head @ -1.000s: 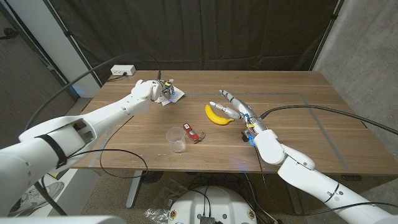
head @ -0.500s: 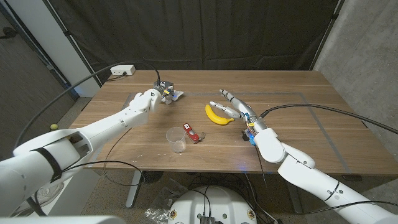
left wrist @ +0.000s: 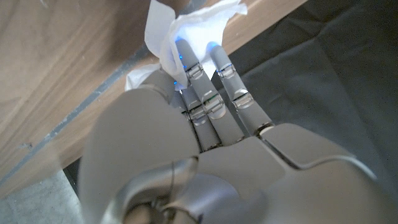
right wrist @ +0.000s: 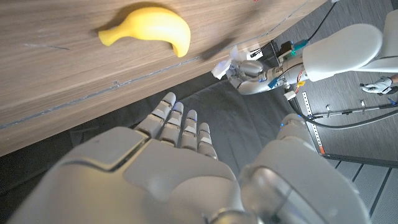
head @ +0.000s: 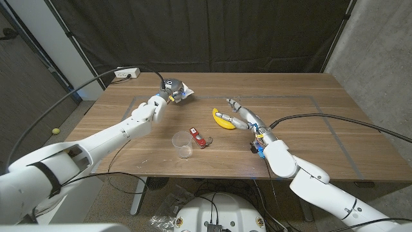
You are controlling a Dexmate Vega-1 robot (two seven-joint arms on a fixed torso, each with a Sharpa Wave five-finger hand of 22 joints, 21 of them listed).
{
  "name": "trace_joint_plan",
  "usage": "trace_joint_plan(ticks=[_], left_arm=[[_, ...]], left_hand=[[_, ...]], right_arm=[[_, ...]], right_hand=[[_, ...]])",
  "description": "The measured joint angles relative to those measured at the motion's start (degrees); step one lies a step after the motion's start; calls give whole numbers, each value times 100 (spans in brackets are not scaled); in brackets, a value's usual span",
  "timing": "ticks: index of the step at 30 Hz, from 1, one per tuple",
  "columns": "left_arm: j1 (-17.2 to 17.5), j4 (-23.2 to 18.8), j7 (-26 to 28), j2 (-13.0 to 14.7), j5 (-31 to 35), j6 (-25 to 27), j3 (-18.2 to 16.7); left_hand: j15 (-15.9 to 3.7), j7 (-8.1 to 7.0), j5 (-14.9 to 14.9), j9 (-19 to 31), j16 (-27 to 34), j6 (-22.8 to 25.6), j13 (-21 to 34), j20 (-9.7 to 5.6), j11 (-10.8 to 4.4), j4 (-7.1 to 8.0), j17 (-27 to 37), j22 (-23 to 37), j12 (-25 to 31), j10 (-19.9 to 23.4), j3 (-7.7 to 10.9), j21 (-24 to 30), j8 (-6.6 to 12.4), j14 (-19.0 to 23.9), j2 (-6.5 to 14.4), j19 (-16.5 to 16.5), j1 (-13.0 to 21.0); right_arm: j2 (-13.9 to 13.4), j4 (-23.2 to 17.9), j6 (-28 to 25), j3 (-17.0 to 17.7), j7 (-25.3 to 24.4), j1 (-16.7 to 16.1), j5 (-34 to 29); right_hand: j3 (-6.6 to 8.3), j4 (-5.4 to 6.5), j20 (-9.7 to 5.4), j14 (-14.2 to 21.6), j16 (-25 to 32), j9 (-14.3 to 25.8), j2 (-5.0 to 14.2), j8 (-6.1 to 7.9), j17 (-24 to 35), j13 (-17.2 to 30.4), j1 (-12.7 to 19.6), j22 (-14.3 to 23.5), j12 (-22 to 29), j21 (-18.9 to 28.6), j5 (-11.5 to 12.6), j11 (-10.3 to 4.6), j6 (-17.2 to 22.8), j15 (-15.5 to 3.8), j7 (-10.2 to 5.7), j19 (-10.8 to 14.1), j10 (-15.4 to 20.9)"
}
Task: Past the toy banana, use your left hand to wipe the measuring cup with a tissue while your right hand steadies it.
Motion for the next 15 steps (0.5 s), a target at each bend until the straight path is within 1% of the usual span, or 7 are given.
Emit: trace_joint_plan(ticks=[2, 5, 6, 7, 9, 13, 15], left_arm=[[46, -18, 218, 0, 0, -77, -54], [84, -40, 432, -1, 0, -161, -108], [97, -46, 517, -1, -3, -198, -126], [97, -46, 543, -1, -4, -208, -126], [97, -46, 659, -1, -10, -258, -126], [142, -82, 870, -5, -50, -380, -214], [174, -98, 979, -21, -109, -471, -301]], left_hand=[[0, 6, 0, 0, 0, 6, 11, 0, 0, 0, 0, 24, 17, 0, 0, 16, -7, 0, 0, 0, 0], [20, 6, 0, -4, -1, 6, 23, 0, -10, 0, 17, 27, 17, 10, 0, 16, -8, 20, 0, 0, 0], [20, 7, 0, -4, -1, 7, 36, 0, -10, 0, 25, 27, 17, 11, 0, 16, -9, 20, 0, 0, 0], [20, 7, 0, -5, -1, 7, 45, 0, -11, 0, 26, 27, 17, 12, 0, 16, -10, 20, 0, 0, 0], [20, 7, 0, -6, -1, 7, 51, 0, -12, 0, 26, 27, 17, 13, 0, 51, -11, 20, 0, 0, 0], [21, 17, 0, -10, -1, 17, 51, 0, -14, 17, 26, 27, 39, 14, 17, 56, -11, 21, 0, 0, 0], [21, 17, 0, -13, -1, 17, 53, 0, -18, 17, 26, 27, 39, 18, 17, 56, -12, 21, 0, 0, 0]], right_arm=[[-20, -75, -57, -49, -2, -51, -50], [-41, -135, -117, -103, -5, -98, -95], [-51, -156, -133, -128, -6, -117, -107], [-53, -162, -133, -136, -6, -122, -107], [-64, -192, -133, -173, -6, -145, -107], [-74, -234, -173, -264, -17, -188, -144], [-74, -238, -174, -308, -43, -210, -145]], right_hand=[[-25, -23, -9, 29, 0, 0, -7, 0, 0, 7, 39, 0, 0, 0, 25, 0, -6, -29, 6, 9, 0], [-1, -47, -19, 32, 0, 0, -24, 0, 0, 7, 111, 0, 0, 0, 44, -14, 25, -32, 37, 62, 14], [-1, -47, 2, 32, 0, 0, -24, 0, 0, 7, 111, 0, 0, 0, 44, -25, 25, -32, 37, 83, 25], [-1, -79, 2, 44, 0, 0, -43, 0, 0, 7, 129, 0, 6, 0, 44, -31, 39, -44, 51, 82, 31], [-9, -102, 3, 53, 0, -1, -67, 0, 0, 7, 158, -22, 22, 45, 44, -31, 55, -53, 67, 123, 31], [-42, -135, 118, 82, 0, -1, -133, 61, 0, 7, 265, -27, 22, 45, 88, -31, 96, -42, 108, 233, 31], [-57, -149, 223, 79, 0, -1, -167, 84, 0, 7, 299, -27, 22, 45, 88, -33, 183, -40, 125, 231, 74]])
